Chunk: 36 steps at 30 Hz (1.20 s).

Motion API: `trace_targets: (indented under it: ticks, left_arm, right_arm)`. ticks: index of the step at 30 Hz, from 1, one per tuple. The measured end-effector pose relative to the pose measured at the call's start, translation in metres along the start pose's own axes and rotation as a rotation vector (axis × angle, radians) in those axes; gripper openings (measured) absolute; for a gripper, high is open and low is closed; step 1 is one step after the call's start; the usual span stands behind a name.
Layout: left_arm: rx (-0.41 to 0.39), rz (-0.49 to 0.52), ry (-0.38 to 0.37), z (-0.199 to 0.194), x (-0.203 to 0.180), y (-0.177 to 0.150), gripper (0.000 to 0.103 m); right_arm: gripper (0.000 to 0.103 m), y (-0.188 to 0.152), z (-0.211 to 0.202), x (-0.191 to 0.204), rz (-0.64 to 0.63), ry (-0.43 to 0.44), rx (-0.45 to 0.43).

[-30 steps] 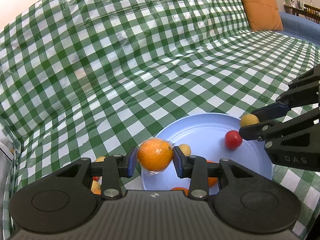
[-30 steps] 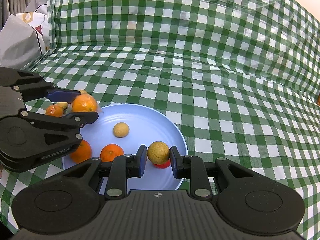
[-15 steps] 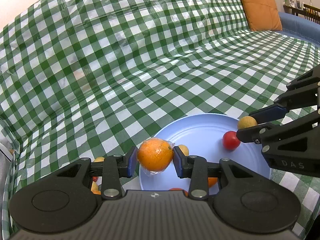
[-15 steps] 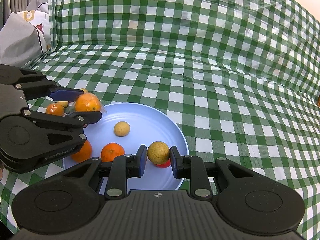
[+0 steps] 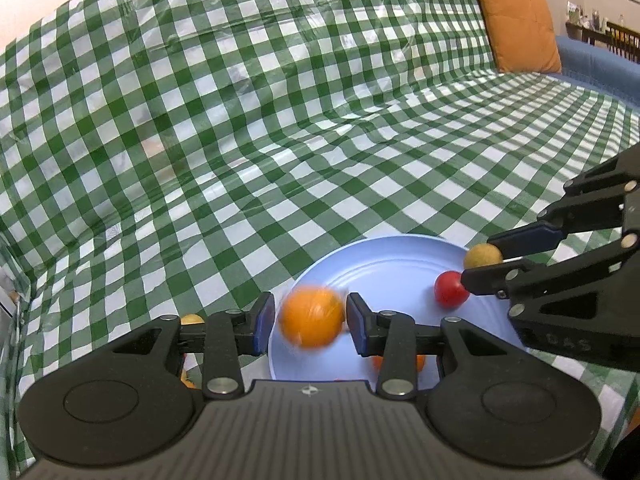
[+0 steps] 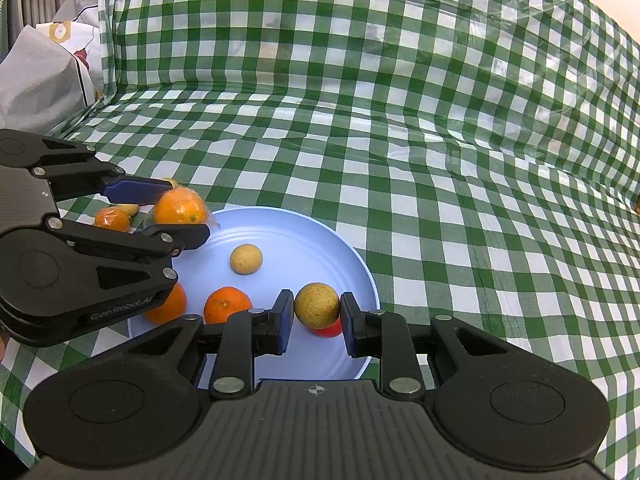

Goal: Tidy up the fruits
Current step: 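Open the left gripper over the plate while the right gripper releases the yellow fruit, then move both open grippers back to the remaining fruits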

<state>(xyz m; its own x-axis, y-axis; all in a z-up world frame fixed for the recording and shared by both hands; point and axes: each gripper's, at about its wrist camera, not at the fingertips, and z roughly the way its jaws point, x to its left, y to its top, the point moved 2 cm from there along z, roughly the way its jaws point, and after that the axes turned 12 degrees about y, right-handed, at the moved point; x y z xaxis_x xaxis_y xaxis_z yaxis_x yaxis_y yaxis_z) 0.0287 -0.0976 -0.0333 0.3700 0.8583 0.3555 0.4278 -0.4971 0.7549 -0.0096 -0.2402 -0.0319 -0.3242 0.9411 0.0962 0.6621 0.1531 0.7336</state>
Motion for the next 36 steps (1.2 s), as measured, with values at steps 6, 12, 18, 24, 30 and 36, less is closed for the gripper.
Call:
trace_targets:
  ticks: [6, 12, 18, 24, 30, 36]
  left_arm:
    - [-0.016, -0.032, 0.020, -0.004, 0.010, 0.003, 0.052]
    - [0.029, -0.120, 0.094, -0.004, 0.046, 0.001, 0.020]
    - [0.163, -0.270, 0.207, 0.005, 0.109, -0.015, 0.015]
    - [0.274, -0.329, 0.340, 0.012, 0.156, -0.036, 0.015]
    - [0.344, -0.411, 0.395, 0.017, 0.193, -0.049, 0.015]
    - [0.361, -0.455, 0.383, 0.012, 0.208, -0.055, 0.015]
  right_arm:
    - [0.041, 0.003, -0.001, -0.001, 0.010, -0.018, -0.015]
    - [0.041, 0.011, -0.002, 0.008, 0.031, -0.014, -0.050]
    - [0.041, 0.025, -0.003, 0.033, 0.059, 0.027, -0.111]
    - [0.032, 0.039, 0.010, 0.070, 0.065, 0.112, -0.138]
    - [0.032, 0.051, 0.039, 0.113, 0.037, 0.205, -0.103]
    - [0.040, 0.061, 0.077, 0.135, 0.073, 0.256, -0.040]
